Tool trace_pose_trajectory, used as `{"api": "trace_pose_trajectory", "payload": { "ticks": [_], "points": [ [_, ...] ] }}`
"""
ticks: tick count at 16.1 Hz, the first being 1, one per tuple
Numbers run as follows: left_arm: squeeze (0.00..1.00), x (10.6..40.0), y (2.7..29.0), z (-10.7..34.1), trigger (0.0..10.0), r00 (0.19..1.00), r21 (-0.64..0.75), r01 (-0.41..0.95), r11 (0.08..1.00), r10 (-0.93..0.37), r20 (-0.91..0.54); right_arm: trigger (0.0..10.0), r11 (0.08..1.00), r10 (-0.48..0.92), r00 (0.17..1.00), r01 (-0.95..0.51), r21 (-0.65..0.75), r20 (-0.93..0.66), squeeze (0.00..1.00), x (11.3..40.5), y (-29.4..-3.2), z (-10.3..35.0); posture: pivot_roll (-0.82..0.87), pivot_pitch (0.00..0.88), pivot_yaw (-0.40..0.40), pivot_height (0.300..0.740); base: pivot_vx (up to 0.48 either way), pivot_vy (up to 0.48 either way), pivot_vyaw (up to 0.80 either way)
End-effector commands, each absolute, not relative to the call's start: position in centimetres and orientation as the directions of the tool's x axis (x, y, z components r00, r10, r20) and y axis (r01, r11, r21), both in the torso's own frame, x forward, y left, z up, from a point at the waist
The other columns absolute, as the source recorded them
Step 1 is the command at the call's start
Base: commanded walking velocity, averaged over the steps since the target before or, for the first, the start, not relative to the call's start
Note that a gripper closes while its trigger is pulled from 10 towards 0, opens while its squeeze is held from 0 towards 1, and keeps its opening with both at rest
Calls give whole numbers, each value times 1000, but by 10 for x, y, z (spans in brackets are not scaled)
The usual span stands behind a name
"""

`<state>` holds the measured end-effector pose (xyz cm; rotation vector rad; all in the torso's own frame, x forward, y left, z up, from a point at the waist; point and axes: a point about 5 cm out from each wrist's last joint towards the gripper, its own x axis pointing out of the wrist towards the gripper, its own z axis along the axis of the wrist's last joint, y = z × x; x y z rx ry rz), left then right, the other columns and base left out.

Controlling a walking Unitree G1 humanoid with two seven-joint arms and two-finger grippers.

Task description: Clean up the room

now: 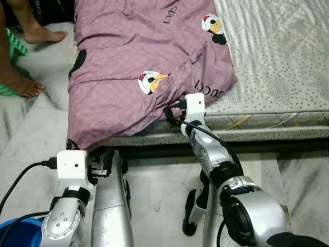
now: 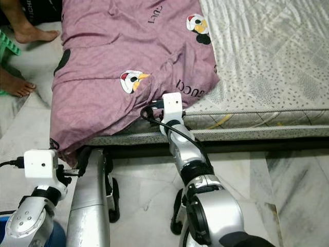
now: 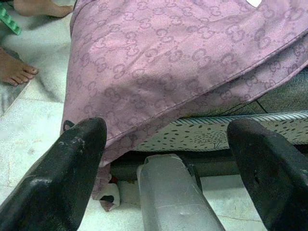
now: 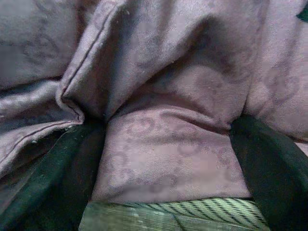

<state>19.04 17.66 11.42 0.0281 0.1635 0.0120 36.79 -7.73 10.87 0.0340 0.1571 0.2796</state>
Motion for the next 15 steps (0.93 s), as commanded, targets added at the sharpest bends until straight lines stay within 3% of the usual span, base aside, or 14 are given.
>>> {"api": "trace_pose_trajectory", "payload": {
  "ticks": [1, 6, 9, 12, 15],
  "points": [
    [0, 186, 177, 110, 10000, 981, 29, -17, 999, 22, -193, 10000, 977, 213, 945, -206, 55, -248, 0, 359, -94, 85, 211, 365, -22, 537, 0, 0, 0],
    [0, 186, 177, 108, 10000, 979, 29, -12, 1000, 17, -201, 10000, 993, 111, 950, -114, 6, -291, 0, 327, -156, 59, 203, 359, -24, 537, 0, 0, 0],
    [0, 190, 175, 105, 10000, 978, 24, 9, 1000, -4, -206, 10000, 999, 20, 946, -32, -31, -324, 0, 281, -196, 49, 153, 351, -17, 537, 0, 0, 0],
    [0, 195, 173, 104, 10000, 978, 22, 27, 999, -21, -207, 10000, 996, -71, 947, 51, -73, -313, 0, 253, -215, 54, 125, 346, -15, 537, 0, 0, 0],
    [0, 200, 172, 103, 10000, 979, 21, 26, 999, -21, -203, 10000, 983, -175, 962, 160, -90, -207, 0, 252, -229, 78, 107, 336, -20, 537, 0, 0, 0]
  ]
}}
